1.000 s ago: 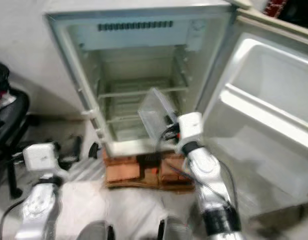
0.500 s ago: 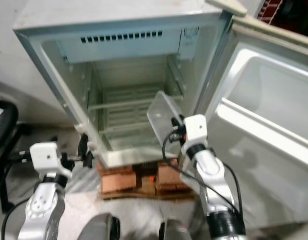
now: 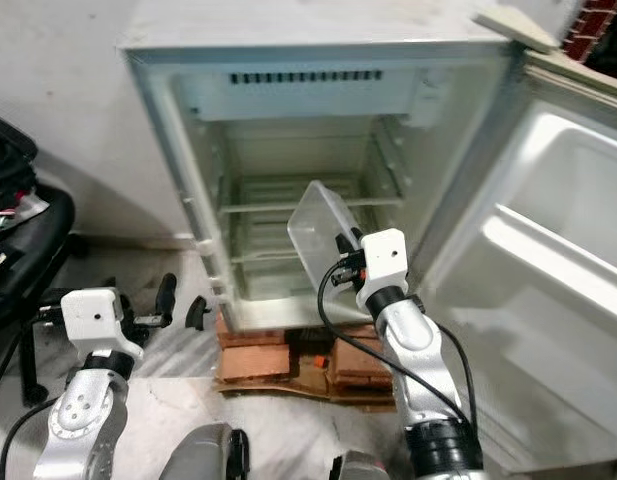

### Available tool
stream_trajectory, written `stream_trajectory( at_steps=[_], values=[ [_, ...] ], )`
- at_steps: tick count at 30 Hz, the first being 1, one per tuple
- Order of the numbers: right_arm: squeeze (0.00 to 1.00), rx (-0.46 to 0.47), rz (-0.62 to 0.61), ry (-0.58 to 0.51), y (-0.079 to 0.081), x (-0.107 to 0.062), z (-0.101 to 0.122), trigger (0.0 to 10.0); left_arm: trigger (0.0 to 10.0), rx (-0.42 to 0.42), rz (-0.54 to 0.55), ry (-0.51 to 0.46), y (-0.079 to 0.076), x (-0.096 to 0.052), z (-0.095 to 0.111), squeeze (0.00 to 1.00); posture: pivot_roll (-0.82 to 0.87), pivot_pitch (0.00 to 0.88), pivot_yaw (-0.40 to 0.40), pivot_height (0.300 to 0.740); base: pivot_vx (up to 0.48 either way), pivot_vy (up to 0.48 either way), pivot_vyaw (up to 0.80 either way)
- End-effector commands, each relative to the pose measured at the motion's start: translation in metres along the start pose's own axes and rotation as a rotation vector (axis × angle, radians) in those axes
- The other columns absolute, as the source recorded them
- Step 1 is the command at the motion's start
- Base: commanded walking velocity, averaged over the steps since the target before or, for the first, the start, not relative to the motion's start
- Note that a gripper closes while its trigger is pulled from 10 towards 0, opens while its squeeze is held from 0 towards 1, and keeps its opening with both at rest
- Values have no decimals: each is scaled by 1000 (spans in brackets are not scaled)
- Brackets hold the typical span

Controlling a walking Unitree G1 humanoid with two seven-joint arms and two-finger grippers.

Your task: Restocking fridge

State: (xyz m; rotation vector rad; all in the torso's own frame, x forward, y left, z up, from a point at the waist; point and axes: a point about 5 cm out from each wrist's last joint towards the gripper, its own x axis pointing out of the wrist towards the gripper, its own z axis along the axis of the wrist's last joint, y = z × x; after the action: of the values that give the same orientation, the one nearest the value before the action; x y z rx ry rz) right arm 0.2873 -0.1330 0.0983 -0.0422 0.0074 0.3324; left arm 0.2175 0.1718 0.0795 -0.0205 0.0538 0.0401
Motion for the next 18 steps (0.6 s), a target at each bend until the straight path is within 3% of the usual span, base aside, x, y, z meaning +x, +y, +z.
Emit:
stream_trajectory(
  at_steps=[1, 7, 18],
  values=[
    [0, -5, -6, 5, -1, -1, 0, 10000, 10000, 11, 5, 0, 2, 0, 2, 0, 105, 148, -17, 740, 0, 480, 0],
    [0, -6, -14, 11, -2, -1, -1, 10000, 10000, 41, -4, 10, 2, -3, 0, 0, 107, 149, -20, 740, 0, 0, 0],
    [0, -1, -32, 19, -3, 0, -3, 10000, 10000, 17, -60, -10, -4, -3, 2, 0, 106, 142, -22, 740, 26, 0, 0]
  ],
)
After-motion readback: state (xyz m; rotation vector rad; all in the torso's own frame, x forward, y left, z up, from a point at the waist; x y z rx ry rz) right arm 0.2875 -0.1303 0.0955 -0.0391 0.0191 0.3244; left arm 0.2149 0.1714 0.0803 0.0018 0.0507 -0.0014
